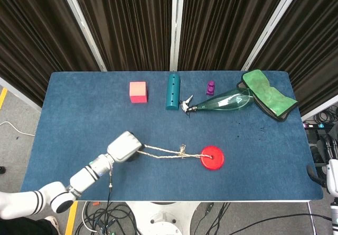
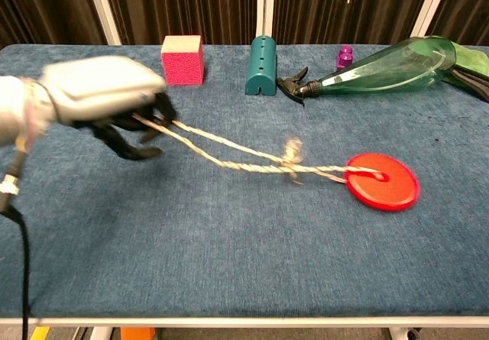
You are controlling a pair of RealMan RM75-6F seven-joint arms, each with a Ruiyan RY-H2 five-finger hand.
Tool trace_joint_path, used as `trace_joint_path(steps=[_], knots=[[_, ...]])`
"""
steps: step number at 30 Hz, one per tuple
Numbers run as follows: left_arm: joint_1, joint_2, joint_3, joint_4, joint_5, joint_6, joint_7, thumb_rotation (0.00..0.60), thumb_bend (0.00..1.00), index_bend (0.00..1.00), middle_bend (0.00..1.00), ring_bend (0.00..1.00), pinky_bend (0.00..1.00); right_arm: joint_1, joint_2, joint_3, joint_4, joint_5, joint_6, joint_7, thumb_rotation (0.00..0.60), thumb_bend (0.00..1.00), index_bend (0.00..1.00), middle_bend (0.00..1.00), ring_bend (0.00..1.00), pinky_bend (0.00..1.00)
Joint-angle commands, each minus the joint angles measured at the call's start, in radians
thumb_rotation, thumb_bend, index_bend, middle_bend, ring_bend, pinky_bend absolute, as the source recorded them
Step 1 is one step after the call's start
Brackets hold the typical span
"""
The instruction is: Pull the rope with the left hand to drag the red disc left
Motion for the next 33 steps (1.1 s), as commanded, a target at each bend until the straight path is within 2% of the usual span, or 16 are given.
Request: trace_joint_path(steps=[1, 9, 14, 27, 33], knots=[[0.063, 0.08, 0.006, -0.038, -0.045, 0.055, 0.024, 0.6, 0.33, 0.75, 1.0, 0.8, 0.67, 0.002, 0.0, 0.0, -0.001, 0.0, -0.002, -0.002, 0.6, 0.21, 0.0, 0.0, 0.0, 0.0], [0.188, 0.233, -0.003, -0.047, -0.232, 0.133, 0.127, 0.6, 0.33, 0.76, 1.0, 0.8, 0.67, 0.007, 0.0, 0.0, -0.013, -0.006, -0.002, -0.018, 0.6, 0.21, 0.0, 0.0, 0.0, 0.0], [0.243, 0.296, -0.02, -0.028, -0.312, 0.169, 0.131, 0.6, 0.33, 0.77, 1.0, 0.8, 0.67, 0.008, 0.004, 0.001, -0.025, -0.008, 0.001, -0.029, 0.6, 0.21, 0.0, 0.0, 0.0, 0.0], [0.315, 0.399, -0.073, 0.001, -0.416, 0.219, 0.146, 0.6, 0.34, 0.77, 1.0, 0.8, 0.67, 0.014, 0.002, -0.004, -0.038, -0.014, -0.003, -0.047, 0.6, 0.21, 0.0, 0.0, 0.0, 0.0], [0.31, 0.4, -0.084, -0.025, -0.398, 0.205, 0.136, 0.6, 0.34, 0.77, 1.0, 0.8, 0.67, 0.013, 0.0, -0.004, -0.033, -0.011, -0.004, -0.043, 0.6, 0.21, 0.0, 0.0, 0.0, 0.0]])
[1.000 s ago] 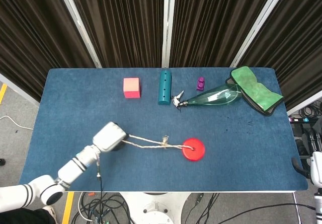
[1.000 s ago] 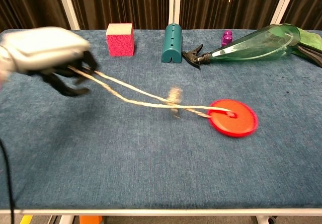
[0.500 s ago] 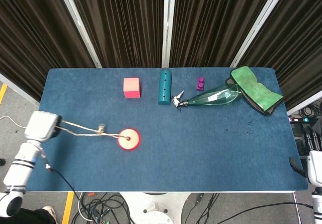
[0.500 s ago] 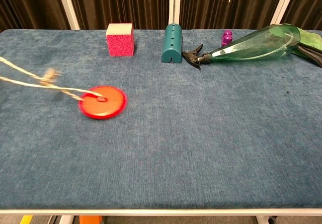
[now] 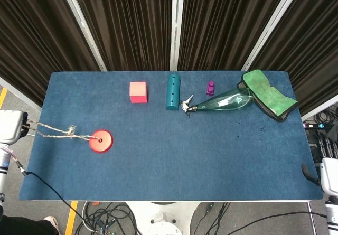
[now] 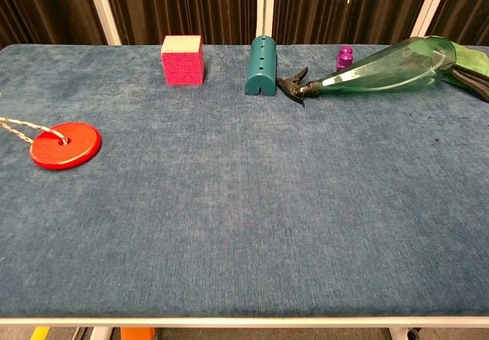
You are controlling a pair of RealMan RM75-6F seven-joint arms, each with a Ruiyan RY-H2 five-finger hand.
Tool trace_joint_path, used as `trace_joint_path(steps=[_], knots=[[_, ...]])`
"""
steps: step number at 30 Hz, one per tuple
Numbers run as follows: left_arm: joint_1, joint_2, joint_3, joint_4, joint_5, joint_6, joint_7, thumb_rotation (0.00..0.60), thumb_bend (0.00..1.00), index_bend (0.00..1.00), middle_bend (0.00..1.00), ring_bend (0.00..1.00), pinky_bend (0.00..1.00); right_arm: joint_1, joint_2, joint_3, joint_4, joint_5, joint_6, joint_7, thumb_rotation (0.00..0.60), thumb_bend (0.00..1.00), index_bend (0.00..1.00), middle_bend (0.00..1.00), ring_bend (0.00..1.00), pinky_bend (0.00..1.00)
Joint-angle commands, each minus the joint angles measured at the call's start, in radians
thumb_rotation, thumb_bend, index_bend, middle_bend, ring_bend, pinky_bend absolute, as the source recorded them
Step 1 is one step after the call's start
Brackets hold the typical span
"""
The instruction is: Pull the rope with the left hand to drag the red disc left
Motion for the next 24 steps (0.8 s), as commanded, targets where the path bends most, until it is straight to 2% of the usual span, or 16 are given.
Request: trace_joint_path(steps=[1, 6, 9, 10, 11, 12, 13, 14, 15, 17, 19, 24], knots=[[-0.01, -0.01, -0.008, -0.027, 0.032, -0.014, -0.034, 0.6, 0.34, 0.77, 1.0, 0.8, 0.67, 0.0, -0.001, -0.001, 0.002, 0.001, -0.002, 0.001, 0.6, 0.21, 0.0, 0.0, 0.0, 0.0], [-0.054, -0.092, -0.035, -0.068, 0.173, -0.025, -0.215, 0.6, 0.34, 0.77, 1.0, 0.8, 0.67, 0.004, -0.006, -0.003, 0.003, -0.001, -0.008, -0.001, 0.6, 0.21, 0.0, 0.0, 0.0, 0.0], [-0.097, -0.156, -0.032, -0.072, 0.269, -0.037, -0.265, 0.6, 0.34, 0.77, 1.0, 0.8, 0.67, 0.004, -0.008, -0.003, 0.003, -0.001, -0.008, -0.002, 0.6, 0.21, 0.0, 0.0, 0.0, 0.0], [-0.11, -0.175, -0.028, -0.067, 0.287, -0.049, -0.266, 0.6, 0.34, 0.77, 1.0, 0.78, 0.67, 0.004, -0.009, -0.003, 0.003, 0.0, -0.008, -0.002, 0.6, 0.21, 0.0, 0.0, 0.0, 0.0], [-0.132, -0.182, -0.014, -0.07, 0.282, -0.108, -0.249, 0.6, 0.33, 0.75, 0.96, 0.73, 0.65, 0.004, -0.009, -0.003, 0.003, 0.0, -0.007, -0.001, 0.6, 0.21, 0.0, 0.0, 0.0, 0.0], [-0.155, -0.17, -0.001, -0.082, 0.261, -0.179, -0.225, 0.6, 0.31, 0.66, 0.84, 0.59, 0.6, 0.004, -0.009, -0.003, 0.003, 0.0, -0.007, -0.001, 0.6, 0.21, 0.0, 0.0, 0.0, 0.0], [-0.176, -0.153, 0.006, -0.101, 0.24, -0.241, -0.21, 0.6, 0.28, 0.51, 0.65, 0.41, 0.52, 0.004, -0.008, -0.003, 0.002, 0.0, -0.007, 0.0, 0.6, 0.21, 0.0, 0.0, 0.0, 0.0], [-0.192, -0.141, 0.005, -0.117, 0.219, -0.282, -0.205, 0.6, 0.25, 0.38, 0.47, 0.27, 0.45, 0.004, -0.007, -0.003, 0.002, 0.0, -0.006, 0.001, 0.6, 0.21, 0.0, 0.0, 0.0, 0.0], [-0.206, -0.134, 0.002, -0.13, 0.197, -0.313, -0.197, 0.6, 0.23, 0.24, 0.3, 0.16, 0.38, 0.002, -0.007, -0.003, 0.004, 0.0, -0.004, 0.003, 0.6, 0.21, 0.0, 0.0, 0.0, 0.0], [-0.212, -0.132, -0.002, -0.132, 0.188, -0.31, -0.172, 0.6, 0.21, 0.13, 0.12, 0.06, 0.3, 0.001, -0.006, -0.002, 0.007, 0.004, -0.003, 0.007, 0.6, 0.21, 0.0, 0.0, 0.0, 0.0], [-0.203, -0.133, -0.002, -0.13, 0.192, -0.277, -0.143, 0.6, 0.21, 0.1, 0.04, 0.01, 0.25, 0.0, -0.005, -0.001, 0.01, 0.01, -0.008, 0.011, 0.6, 0.21, 0.0, 0.0, 0.0, 0.0], [-0.168, -0.076, 0.012, -0.167, 0.171, -0.242, -0.128, 0.6, 0.21, 0.1, 0.01, 0.0, 0.21, 0.002, -0.009, -0.004, 0.015, 0.007, -0.013, 0.016, 0.6, 0.21, 0.0, 0.0, 0.0, 0.0]])
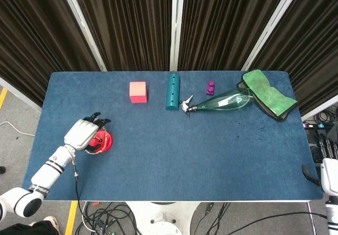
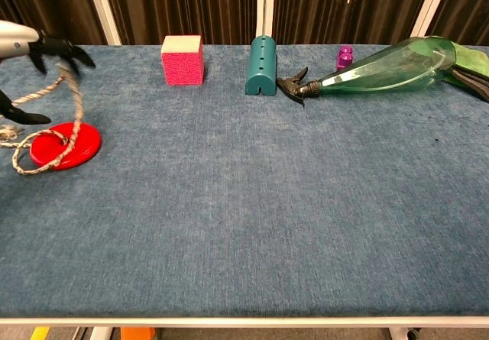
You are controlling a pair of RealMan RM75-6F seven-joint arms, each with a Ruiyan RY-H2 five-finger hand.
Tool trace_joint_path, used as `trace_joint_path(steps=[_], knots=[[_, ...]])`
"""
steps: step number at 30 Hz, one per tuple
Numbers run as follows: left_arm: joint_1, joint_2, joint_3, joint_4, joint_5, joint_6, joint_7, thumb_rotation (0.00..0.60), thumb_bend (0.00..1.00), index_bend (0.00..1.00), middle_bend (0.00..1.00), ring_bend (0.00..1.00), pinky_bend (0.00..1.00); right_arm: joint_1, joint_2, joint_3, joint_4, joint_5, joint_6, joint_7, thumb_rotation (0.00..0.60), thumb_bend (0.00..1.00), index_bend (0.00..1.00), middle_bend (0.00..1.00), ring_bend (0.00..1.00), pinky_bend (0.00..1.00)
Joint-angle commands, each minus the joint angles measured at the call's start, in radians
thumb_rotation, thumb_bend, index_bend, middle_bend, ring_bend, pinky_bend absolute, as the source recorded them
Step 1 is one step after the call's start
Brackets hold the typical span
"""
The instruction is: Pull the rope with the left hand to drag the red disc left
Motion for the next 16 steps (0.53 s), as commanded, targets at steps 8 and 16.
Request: trace_joint_path(steps=[8, 16], knots=[[0.185, 0.104, 0.075, -0.064, 0.031, 0.298, 0.01, 0.6, 0.21, 0.1, 0.04, 0.0, 0.21, -0.002, 0.005, 0.001, -0.006, -0.007, 0.011, -0.002, 0.6, 0.21, 0.0, 0.0, 0.0, 0.0], [0.399, 0.009, 0.127, 0.047, 0.094, 0.596, -0.013, 0.6, 0.19, 0.1, 0.06, 0.0, 0.2, 0.0, 0.009, 0.002, -0.029, -0.015, 0.017, -0.012, 0.6, 0.21, 0.0, 0.0, 0.0, 0.0]])
